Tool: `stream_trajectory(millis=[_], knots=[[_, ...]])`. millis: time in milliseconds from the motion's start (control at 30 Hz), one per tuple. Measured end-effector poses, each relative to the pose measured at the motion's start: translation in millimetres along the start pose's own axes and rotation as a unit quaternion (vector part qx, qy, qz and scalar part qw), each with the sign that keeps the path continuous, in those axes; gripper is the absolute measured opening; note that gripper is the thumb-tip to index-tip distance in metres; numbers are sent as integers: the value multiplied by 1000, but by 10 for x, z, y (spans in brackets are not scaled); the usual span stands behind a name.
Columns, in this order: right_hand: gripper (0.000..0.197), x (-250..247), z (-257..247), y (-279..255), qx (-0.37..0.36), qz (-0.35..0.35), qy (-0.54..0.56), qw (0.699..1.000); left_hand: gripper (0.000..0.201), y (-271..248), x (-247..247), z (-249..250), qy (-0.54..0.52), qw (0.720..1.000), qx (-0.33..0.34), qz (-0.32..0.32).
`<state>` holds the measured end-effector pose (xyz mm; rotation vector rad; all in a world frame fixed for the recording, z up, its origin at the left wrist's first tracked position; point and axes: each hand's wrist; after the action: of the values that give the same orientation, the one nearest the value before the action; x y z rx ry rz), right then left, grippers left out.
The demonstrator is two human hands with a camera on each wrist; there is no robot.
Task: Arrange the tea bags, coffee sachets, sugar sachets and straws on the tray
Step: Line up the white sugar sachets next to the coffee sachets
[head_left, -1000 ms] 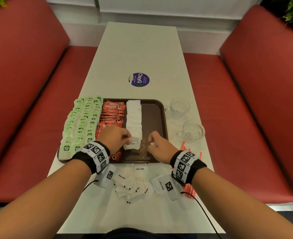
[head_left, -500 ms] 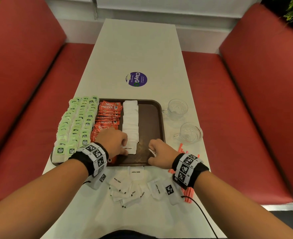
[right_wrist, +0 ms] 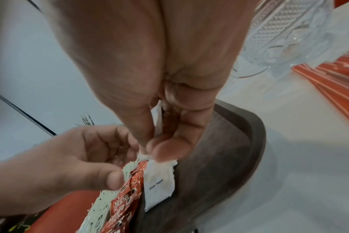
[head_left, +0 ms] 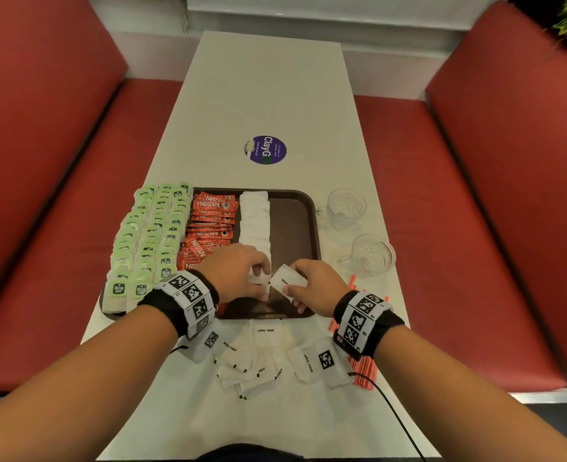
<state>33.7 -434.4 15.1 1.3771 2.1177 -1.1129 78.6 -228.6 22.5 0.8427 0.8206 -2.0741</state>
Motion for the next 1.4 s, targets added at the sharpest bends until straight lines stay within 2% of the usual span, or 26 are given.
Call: stream_trajectory(millis=[67, 267, 333, 433, 567, 667, 767, 833, 933, 1033, 1100, 1300, 1400], knots=[[22, 7, -11, 3, -13, -1, -16, 1000, 40, -32, -12, 79, -52, 998, 23, 0], [39, 42, -59, 15, -30, -3, -11, 999, 15, -79, -1, 100, -83, 996, 37, 17], [38, 42, -53, 13, -30, 13, -10, 999, 13, -103, -13, 53, -70, 997, 9, 21], [30, 10, -4, -21, -22, 30, -57, 998, 23, -141, -8, -41, -19, 997, -69, 36], [24, -21, 99, -132, -52, -37, -152, 986, 22, -152, 96, -143, 20, 988, -153, 8], [16, 17, 158, -227, -89, -73, -199, 973, 22, -132, 170, -136, 71, 983, -168, 1], [26, 56, 192, -313, -91, -105, -264, 954, 23, -107, 206, -104, 96, 979, -181, 15], [38, 70, 198, -371, -90, -129, -319, 935, 26, -99, 218, -97, 106, 978, -178, 28], [50, 115, 206, -439, -85, -150, -371, 913, 37, -86, 237, -98, 78, 987, -133, 45], [54, 180, 227, -474, -82, -159, -396, 901, 36, -64, 282, -43, 84, 992, -89, -4], [50, 208, 228, -479, -92, -160, -413, 892, 32, -44, 316, -22, 107, 990, -87, -19], [37, 287, 225, -487, -91, -164, -427, 884, 32, 7, 280, 30, 105, 991, -88, 2], [12, 301, 207, -498, -87, -188, -438, 875, 27, -37, 273, 76, 106, 992, -63, 8]])
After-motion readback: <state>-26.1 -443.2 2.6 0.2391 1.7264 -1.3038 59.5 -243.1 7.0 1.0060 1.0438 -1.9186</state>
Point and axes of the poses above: each hand's wrist, its own y-axis towards the middle knuckle, its own x-axis out of the palm, z = x × y, and after that the axes turned 15 degrees about -y, right-handed
